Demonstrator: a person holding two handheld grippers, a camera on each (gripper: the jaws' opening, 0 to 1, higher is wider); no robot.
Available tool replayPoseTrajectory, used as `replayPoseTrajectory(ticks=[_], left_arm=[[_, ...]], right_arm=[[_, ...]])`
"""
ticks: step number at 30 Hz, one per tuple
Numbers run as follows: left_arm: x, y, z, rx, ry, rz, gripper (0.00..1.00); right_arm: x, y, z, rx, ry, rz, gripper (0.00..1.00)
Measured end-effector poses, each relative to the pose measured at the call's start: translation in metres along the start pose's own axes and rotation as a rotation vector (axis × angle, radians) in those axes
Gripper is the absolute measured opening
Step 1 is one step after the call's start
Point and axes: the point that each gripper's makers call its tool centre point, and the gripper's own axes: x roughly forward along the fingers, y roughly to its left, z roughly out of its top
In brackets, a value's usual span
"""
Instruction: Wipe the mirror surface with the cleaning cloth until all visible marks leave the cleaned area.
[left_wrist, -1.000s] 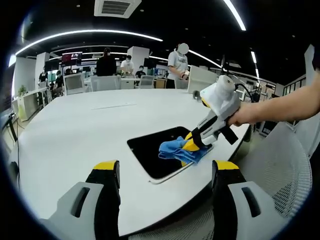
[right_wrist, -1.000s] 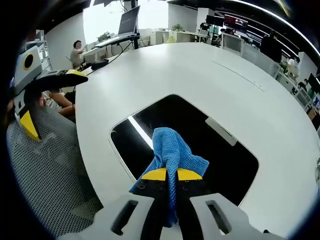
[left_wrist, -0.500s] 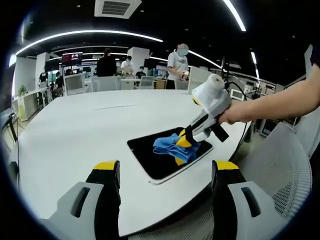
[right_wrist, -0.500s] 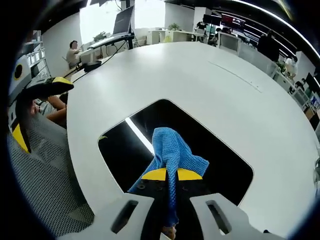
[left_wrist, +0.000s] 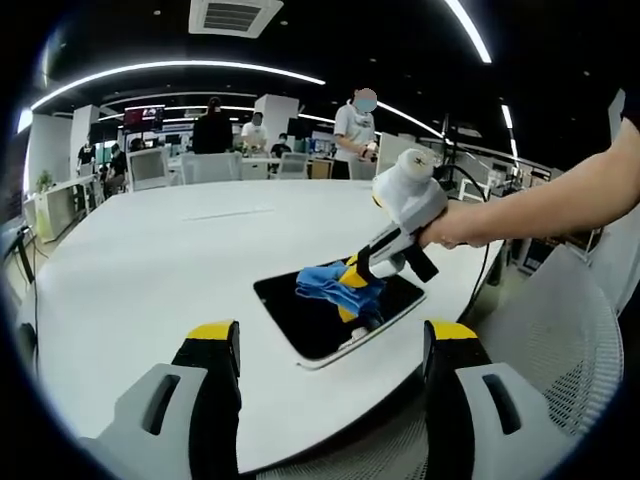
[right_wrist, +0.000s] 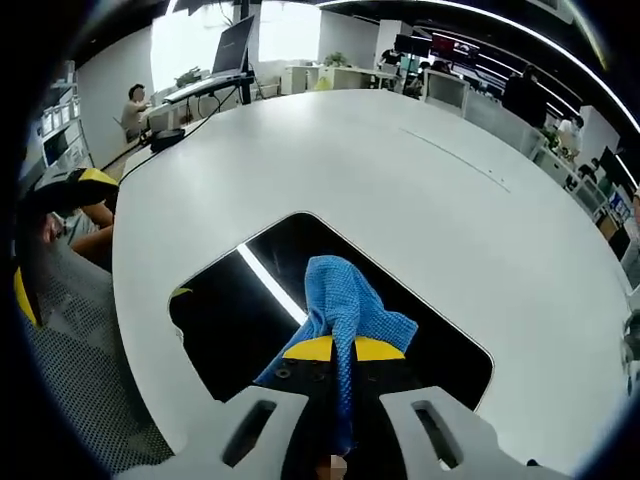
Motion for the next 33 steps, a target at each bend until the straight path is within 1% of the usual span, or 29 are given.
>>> replayPoseTrajectory(ticks=[7, 17, 21, 33], left_arm=[[0.0, 0.0, 0.0, 0.0, 0.003, 0.001, 0.72], [0.001, 0.0, 0.0, -0.001, 0.0, 0.001, 0.72], [0.0, 0.0, 0.0, -0.002, 0.0, 0.001, 0.72], [0.0, 0.001, 0.0, -0.001, 0.003, 0.002, 0.72]], right_arm=[[0.008, -0.011, 0.01, -0.003, -0.01, -0.037, 0.0], [0.017, -0.023, 0.018, 0.004, 0.003, -0.061, 0.0], [0.019, -0.024, 0.02, -0.032, -0.01, -0.074, 0.0], [0.026, -0.034, 0.025, -0.06, -0.004, -0.088, 0.0]])
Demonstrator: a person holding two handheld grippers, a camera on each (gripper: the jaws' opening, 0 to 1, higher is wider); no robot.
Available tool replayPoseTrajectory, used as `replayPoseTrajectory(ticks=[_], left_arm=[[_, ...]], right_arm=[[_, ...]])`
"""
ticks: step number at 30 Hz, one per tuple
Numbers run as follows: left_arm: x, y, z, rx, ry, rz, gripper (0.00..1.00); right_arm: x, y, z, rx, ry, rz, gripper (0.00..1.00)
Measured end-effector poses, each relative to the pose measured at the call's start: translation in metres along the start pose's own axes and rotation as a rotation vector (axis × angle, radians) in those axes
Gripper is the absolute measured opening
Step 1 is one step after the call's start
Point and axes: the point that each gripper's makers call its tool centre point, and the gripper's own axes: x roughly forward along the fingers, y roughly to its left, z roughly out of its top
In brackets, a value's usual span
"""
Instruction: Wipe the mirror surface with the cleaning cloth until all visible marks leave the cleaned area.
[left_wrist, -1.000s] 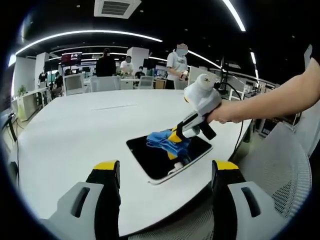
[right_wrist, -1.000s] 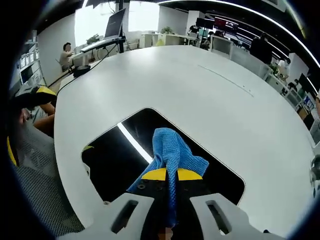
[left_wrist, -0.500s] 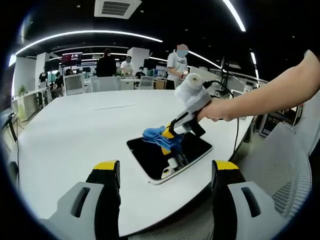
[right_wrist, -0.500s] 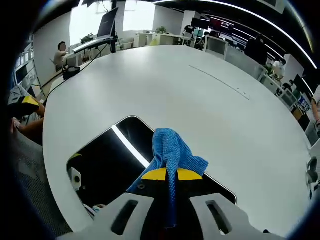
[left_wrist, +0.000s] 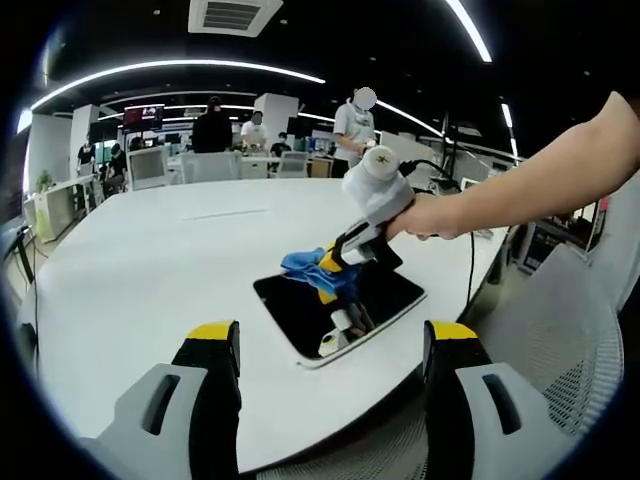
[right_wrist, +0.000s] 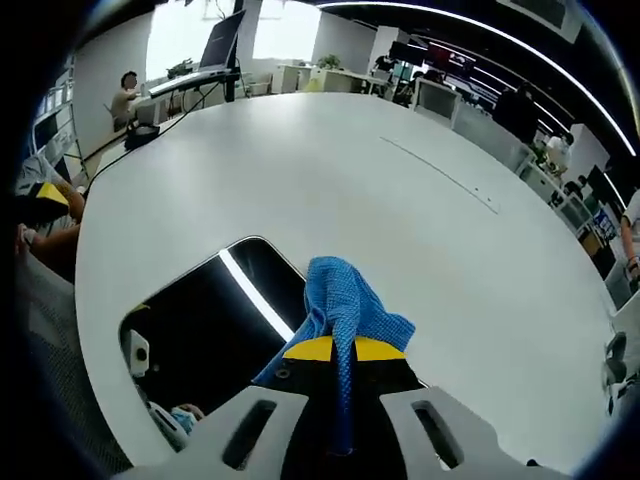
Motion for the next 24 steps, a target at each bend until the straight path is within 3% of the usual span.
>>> replayPoseTrajectory(ticks=[13, 17, 24], left_arm=[[0.0001, 0.0, -0.0003, -0.001, 0.001, -0.002, 0.72], [0.0001, -0.0005, -0.0004, -0.001, 0.002, -0.005, 0.72], [-0.0003, -0.0006, 0.0007, -0.002, -0.003, -0.004, 0.72]], right_arm=[[0.0028, -0.0023, 0.0018, -0.027, 0.019, -0.009, 0.0], [0.005, -0.0037, 0.0027, -0.073, 0.035, -0.014, 0.0], [0.0043, -0.0036, 0.0025, -0.056, 0.046, -0.012, 0.0]])
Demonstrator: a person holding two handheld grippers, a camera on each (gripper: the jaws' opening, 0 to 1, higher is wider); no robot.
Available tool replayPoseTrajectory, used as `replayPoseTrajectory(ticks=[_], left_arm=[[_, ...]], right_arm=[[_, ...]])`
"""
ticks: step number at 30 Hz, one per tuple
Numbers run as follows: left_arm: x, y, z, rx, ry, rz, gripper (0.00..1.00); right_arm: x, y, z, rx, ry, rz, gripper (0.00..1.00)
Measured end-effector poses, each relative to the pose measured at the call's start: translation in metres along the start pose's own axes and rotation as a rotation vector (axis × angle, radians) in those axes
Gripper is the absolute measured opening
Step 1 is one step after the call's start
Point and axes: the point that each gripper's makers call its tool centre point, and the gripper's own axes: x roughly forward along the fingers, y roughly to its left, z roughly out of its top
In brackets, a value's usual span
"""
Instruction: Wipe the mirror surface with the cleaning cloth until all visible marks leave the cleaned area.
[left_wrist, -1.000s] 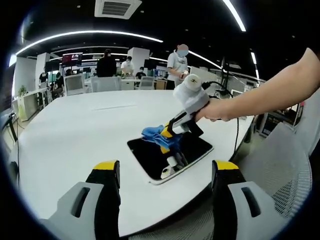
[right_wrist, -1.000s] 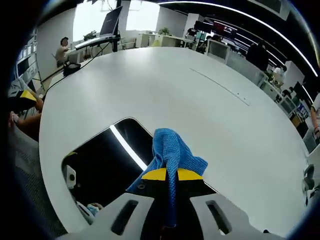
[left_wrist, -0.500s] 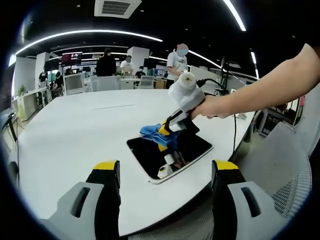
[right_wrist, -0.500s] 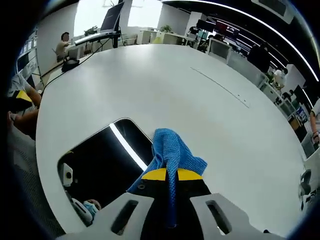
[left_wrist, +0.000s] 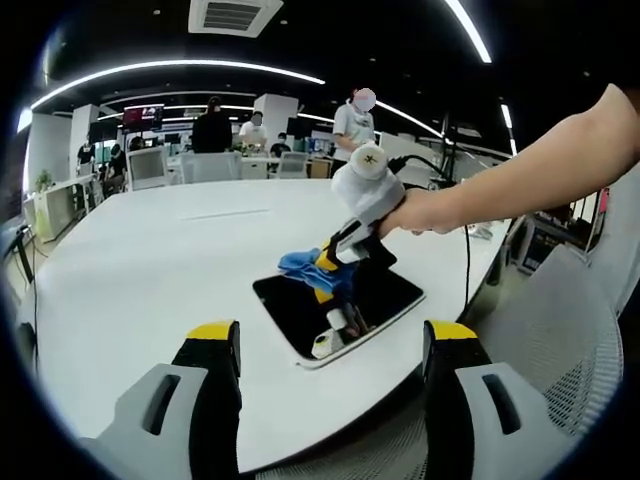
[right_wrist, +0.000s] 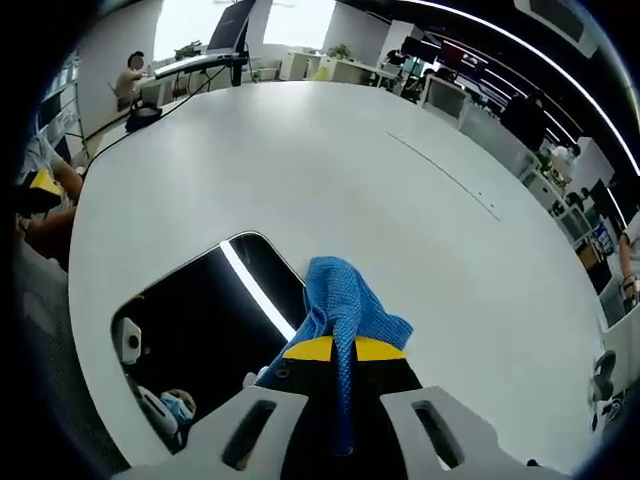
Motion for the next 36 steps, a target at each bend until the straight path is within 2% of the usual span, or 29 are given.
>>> replayPoseTrajectory(ticks=[13, 21, 36], left_arm=[[0.0, 0.0, 0.0, -0.001, 0.001, -0.001, 0.72], [0.0, 0.0, 0.0, 0.0, -0.002, -0.002, 0.72], [0.001, -0.002, -0.003, 0.001, 0.015, -0.012, 0.71]], right_arm=[[-0.003, 0.0, -0.003, -0.028, 0.009, 0.01, 0.0], [-0.01, -0.003, -0.012, -0.033, 0.022, 0.002, 0.0], [-0.026, -0.015, -0.034, 0.034, 0.032, -0.021, 0.0]])
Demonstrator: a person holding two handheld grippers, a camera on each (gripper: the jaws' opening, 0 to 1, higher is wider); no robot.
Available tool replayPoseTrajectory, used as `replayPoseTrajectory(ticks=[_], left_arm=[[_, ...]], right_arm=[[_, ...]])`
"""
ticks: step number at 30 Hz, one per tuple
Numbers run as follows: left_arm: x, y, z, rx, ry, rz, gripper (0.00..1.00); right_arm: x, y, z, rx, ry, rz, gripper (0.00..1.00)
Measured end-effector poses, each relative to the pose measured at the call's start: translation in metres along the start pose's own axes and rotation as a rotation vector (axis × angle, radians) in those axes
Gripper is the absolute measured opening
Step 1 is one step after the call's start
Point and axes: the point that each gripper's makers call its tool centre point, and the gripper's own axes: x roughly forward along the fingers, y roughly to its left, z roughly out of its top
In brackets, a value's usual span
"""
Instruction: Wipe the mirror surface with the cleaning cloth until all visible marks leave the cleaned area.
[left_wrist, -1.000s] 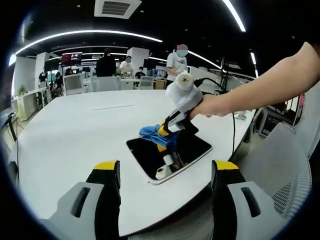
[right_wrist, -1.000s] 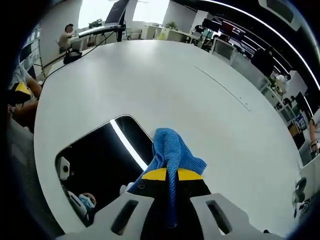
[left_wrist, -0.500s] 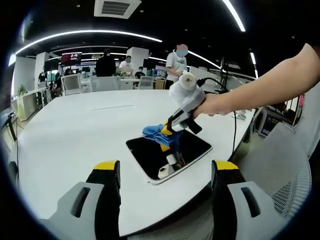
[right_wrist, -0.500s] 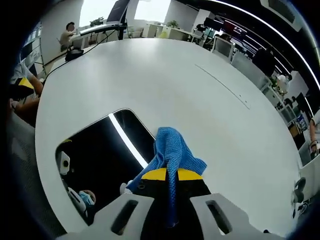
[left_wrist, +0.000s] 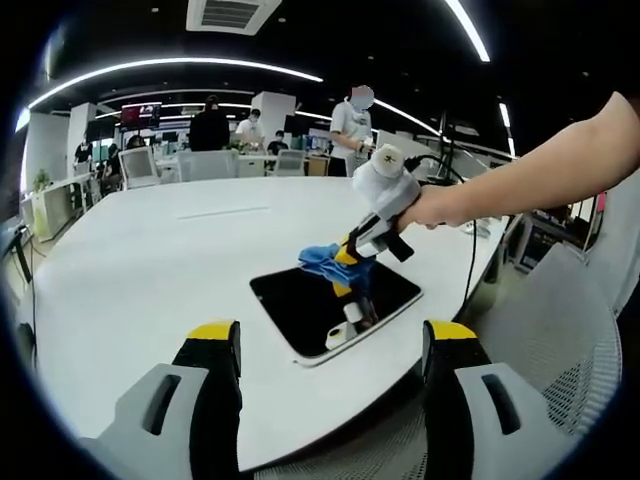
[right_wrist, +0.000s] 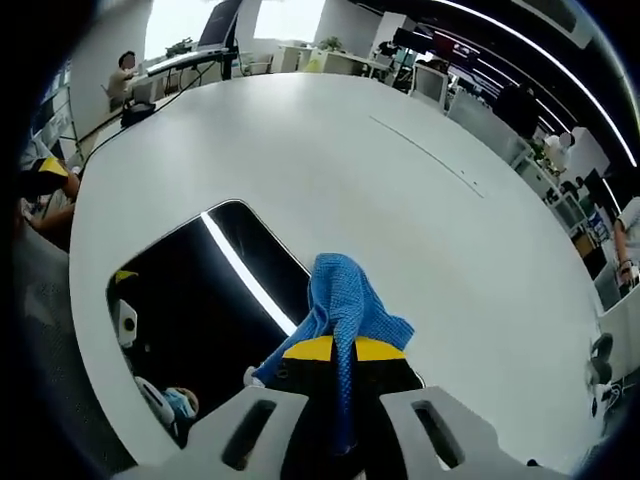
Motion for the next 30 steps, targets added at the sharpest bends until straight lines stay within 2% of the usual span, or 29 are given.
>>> replayPoseTrajectory(ticks=[8, 12, 18, 24, 28, 30], left_arm=[[0.001, 0.0, -0.002, 0.0, 0.01, -0.001, 0.72], [0.0, 0.0, -0.002, -0.001, 0.009, 0.003, 0.71], [0.001, 0.0, -0.002, 0.0, 0.012, 0.0, 0.72], [0.001, 0.001, -0.002, 0.0, 0.009, 0.005, 0.72], [0.0, 0.0, -0.002, 0.001, 0.011, 0.002, 0.72], [0.0, 0.0, -0.001, 0.0, 0.008, 0.002, 0.72]], right_arm=[[-0.001, -0.004, -0.003, 0.026, 0.0, 0.007, 0.0], [-0.001, -0.005, -0.004, 0.026, -0.006, -0.011, 0.0], [0.0, -0.007, -0.005, 0.088, -0.005, 0.008, 0.0], [0.003, -0.009, -0.005, 0.065, 0.003, -0.002, 0.0], [0.004, -0.011, -0.006, 0.127, 0.001, 0.008, 0.0], [0.003, -0.01, -0.006, 0.123, -0.001, 0.01, 0.0]])
